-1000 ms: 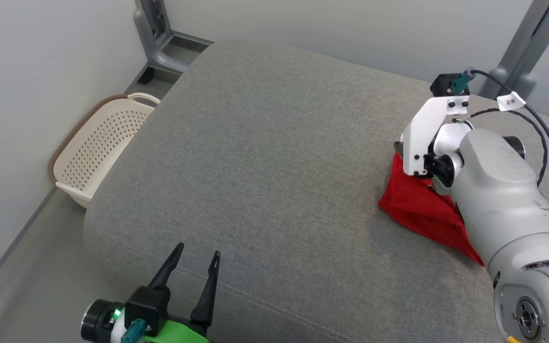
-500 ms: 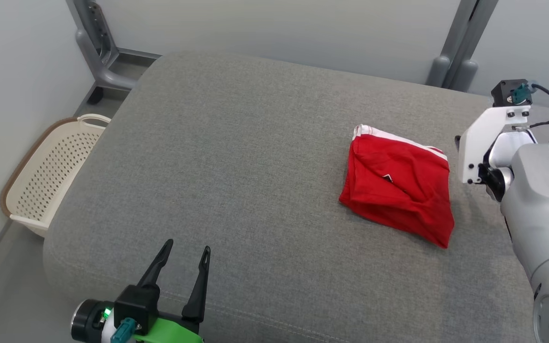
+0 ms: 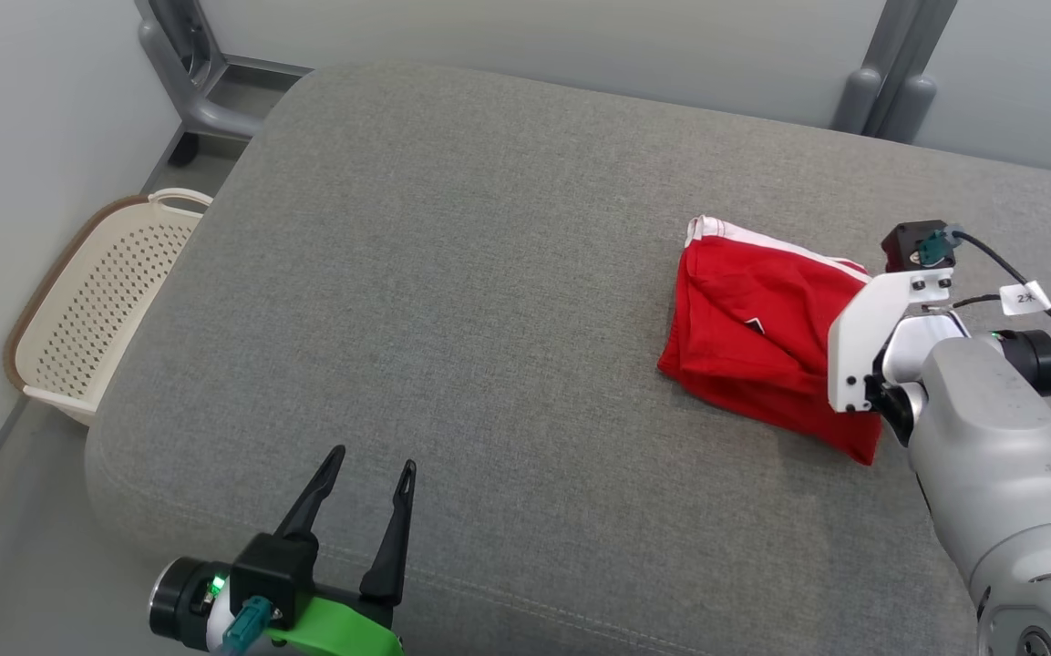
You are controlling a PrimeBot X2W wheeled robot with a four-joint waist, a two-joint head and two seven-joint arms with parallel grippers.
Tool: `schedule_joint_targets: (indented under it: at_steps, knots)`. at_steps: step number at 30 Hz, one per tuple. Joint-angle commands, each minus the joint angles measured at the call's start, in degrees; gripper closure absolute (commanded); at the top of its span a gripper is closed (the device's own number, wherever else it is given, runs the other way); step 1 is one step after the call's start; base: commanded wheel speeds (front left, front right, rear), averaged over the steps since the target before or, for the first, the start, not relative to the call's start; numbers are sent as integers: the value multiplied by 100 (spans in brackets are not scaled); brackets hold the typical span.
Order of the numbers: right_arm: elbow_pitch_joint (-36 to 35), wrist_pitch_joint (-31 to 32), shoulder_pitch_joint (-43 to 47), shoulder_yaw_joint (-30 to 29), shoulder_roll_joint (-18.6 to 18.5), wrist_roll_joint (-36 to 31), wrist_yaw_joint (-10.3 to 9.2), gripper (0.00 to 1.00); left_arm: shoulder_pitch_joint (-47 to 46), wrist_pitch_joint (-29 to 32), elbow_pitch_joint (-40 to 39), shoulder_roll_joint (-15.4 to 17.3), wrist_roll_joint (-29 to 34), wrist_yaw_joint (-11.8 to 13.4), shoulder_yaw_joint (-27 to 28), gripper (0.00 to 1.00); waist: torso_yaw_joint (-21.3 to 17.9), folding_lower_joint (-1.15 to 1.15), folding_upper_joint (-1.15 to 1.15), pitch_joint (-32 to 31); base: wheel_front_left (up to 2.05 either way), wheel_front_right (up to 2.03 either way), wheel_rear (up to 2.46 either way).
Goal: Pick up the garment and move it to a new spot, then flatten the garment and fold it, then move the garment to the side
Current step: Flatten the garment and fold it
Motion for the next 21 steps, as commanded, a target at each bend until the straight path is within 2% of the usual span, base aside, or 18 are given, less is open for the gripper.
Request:
schedule_joint_targets:
  at_steps: [1,6,11,15,21]
  knots:
    - [35,29,52,37,26,-33,-9,100,-92,-32,21,1,24,-27,7,0,42,0,0,16,0,0,0]
    - [176,179,-28,305,293,89,-9,100,-90,-36,56,-8,14,-30,-6,0,127,0,0,-34,0,0,0]
    - [250,284,-141,684,377,364,-9,100,-46,-40,67,16,-11,-2,13,0,121,0,0,-88,0,0,0]
    - [266,359,-108,1738,391,1322,-9,100,-48,-38,86,31,-26,-19,-10,0,124,0,0,-173,0,0,0]
    - [-882,1063,343,3560,384,3032,-9,100,-16,-39,74,41,-60,26,0,0,8,0,0,-234,0,0,0]
